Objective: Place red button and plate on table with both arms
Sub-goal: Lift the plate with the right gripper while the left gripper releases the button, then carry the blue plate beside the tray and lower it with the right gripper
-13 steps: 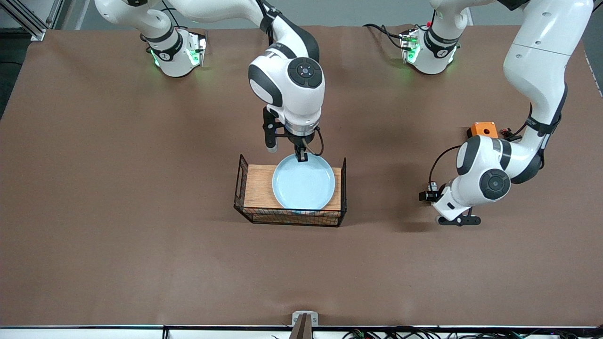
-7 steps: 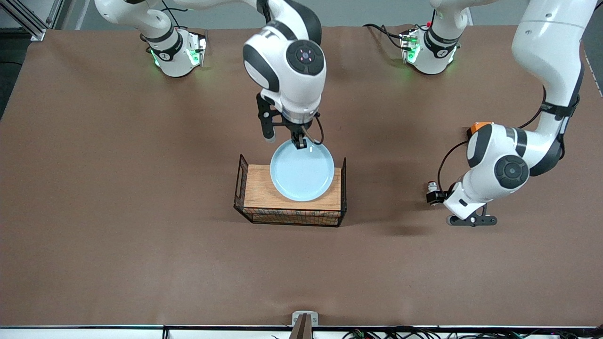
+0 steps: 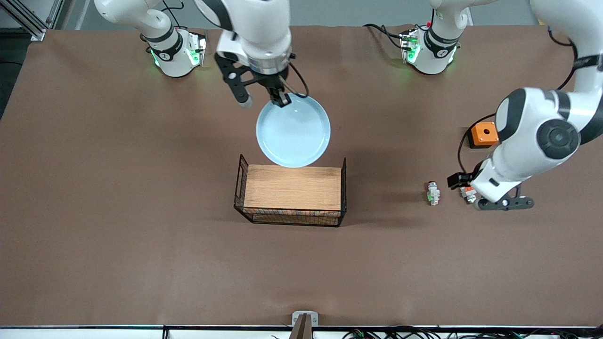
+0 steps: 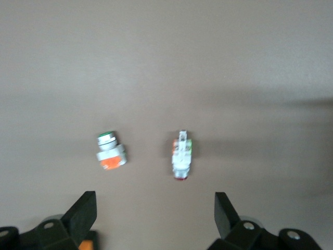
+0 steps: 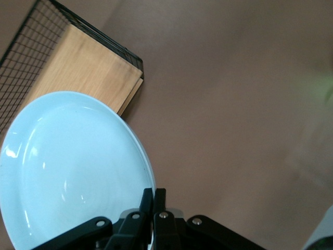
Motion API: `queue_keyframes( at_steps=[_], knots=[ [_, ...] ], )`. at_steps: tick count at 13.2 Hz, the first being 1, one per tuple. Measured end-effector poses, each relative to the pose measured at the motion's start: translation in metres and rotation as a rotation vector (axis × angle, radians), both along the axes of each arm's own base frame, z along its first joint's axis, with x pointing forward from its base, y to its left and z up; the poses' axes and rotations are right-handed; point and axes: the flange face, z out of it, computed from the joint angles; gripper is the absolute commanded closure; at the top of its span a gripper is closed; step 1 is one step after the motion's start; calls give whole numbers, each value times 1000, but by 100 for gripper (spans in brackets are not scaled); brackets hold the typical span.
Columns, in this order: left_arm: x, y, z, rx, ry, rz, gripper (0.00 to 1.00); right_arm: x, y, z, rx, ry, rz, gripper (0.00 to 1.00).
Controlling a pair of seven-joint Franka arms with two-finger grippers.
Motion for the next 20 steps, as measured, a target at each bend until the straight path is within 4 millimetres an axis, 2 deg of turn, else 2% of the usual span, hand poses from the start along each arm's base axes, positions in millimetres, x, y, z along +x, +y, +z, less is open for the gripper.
queue_keyframes(
  at_steps=[2, 4, 6, 9, 12, 15, 17, 20],
  knots=[
    [-11, 21, 37, 2, -6, -1, 0, 29, -56, 14, 13, 27, 174, 100],
    [-23, 32, 70, 2, -24, 13, 0, 75, -135, 13, 49, 38, 321, 100],
    [-35, 31, 96, 15, -42, 18, 0, 119, -229, 3, 94, 28, 454, 100],
    [-45, 33, 126, 20, -79, 30, 0, 157, -357, -33, 147, -14, 681, 100],
    [-48, 50, 154, -12, -93, 76, 0, 162, -458, -90, 144, -100, 895, 100],
    [-47, 54, 162, -16, -102, 83, 0, 145, -542, -161, 137, -182, 1011, 100],
    [-47, 54, 162, -18, -103, 83, 0, 128, -581, -199, 180, -243, 1038, 100],
    [-47, 50, 164, -21, -107, 75, 0, 111, -620, -247, 254, -291, 1063, 100]
  ],
)
